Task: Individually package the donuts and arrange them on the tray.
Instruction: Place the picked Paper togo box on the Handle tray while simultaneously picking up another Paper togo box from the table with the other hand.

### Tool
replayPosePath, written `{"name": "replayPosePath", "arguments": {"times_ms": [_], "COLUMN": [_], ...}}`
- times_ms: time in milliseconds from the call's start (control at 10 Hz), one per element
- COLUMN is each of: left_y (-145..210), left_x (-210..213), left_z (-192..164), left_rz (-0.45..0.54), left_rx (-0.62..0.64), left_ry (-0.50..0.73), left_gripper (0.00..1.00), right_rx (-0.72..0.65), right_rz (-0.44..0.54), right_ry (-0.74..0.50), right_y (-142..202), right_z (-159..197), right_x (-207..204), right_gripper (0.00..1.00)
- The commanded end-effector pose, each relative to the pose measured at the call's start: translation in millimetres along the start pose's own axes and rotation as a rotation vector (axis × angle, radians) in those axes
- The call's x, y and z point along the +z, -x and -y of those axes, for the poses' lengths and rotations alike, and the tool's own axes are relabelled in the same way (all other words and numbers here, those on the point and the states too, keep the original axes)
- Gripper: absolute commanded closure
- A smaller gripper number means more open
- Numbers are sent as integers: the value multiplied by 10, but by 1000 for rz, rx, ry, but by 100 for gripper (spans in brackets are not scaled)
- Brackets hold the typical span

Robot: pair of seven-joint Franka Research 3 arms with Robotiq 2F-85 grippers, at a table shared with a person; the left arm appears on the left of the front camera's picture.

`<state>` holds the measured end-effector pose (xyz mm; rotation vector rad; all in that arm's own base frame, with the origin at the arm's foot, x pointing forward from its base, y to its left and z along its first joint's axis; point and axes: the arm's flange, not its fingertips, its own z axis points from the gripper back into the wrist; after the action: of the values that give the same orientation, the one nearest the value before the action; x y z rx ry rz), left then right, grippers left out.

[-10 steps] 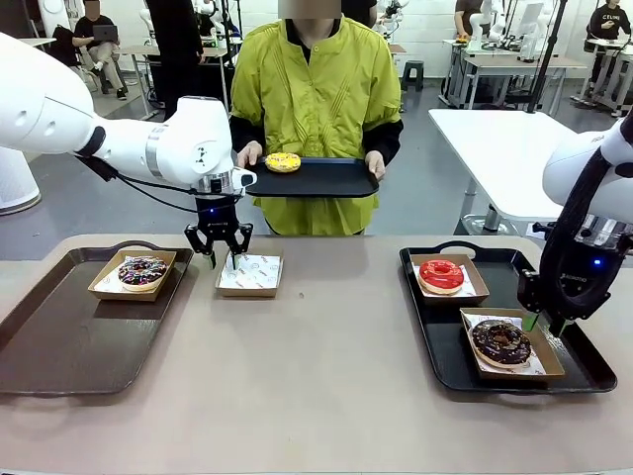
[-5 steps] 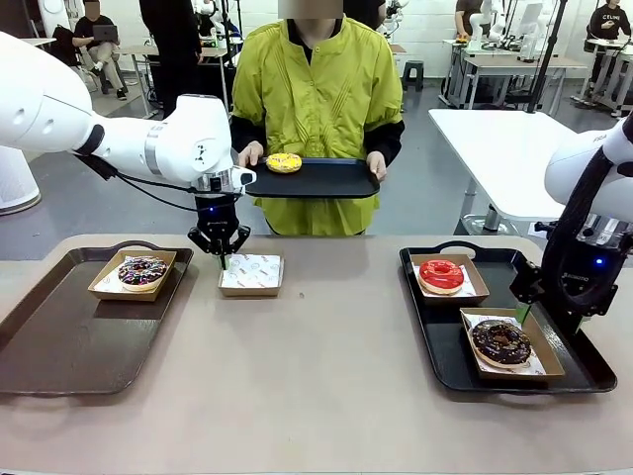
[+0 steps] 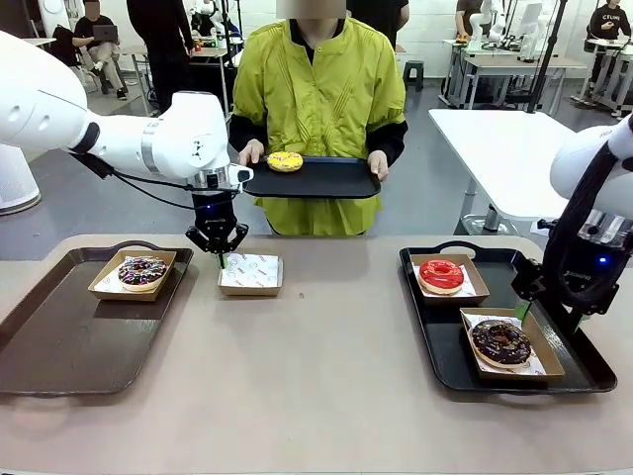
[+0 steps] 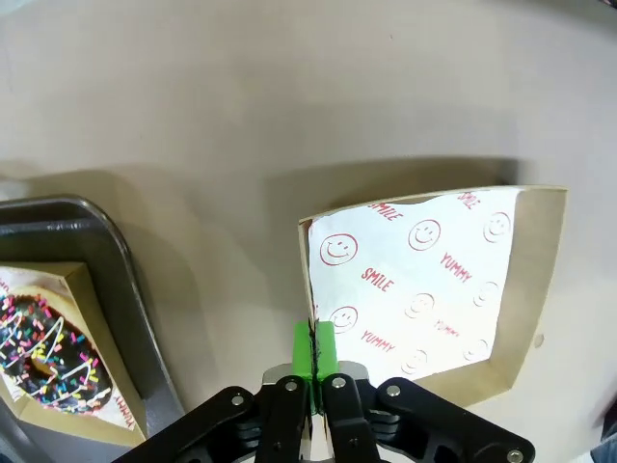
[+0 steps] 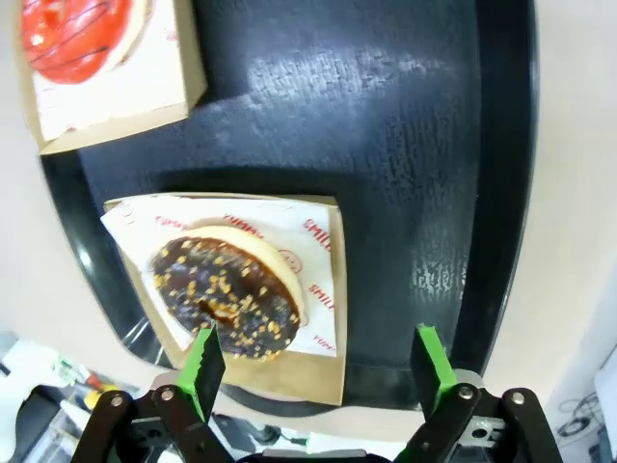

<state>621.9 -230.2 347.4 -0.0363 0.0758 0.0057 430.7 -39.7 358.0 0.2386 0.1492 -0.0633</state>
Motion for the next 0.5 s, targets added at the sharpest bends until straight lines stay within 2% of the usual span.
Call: {"name": "replayPosePath", "arguments": {"times_ms": [0,200,400], "left_y": [145,314,428], "left_x": [308,811,1300], "left_z": [-126,-189,-215], "left_rz": [-48,-35,18], "left_rx": [-43,-62,-59], "left_ry": [61,118,157], "left_gripper": [100,100,100], "right_rx": [121,227,295], "right_rz": [-13,41,91], "right_ry": [-250,-498,-687], "right_y": [67,183,279], "right_z": [238,606,978], "right_x": [267,496,597], "right_gripper": [0,0,0]}}
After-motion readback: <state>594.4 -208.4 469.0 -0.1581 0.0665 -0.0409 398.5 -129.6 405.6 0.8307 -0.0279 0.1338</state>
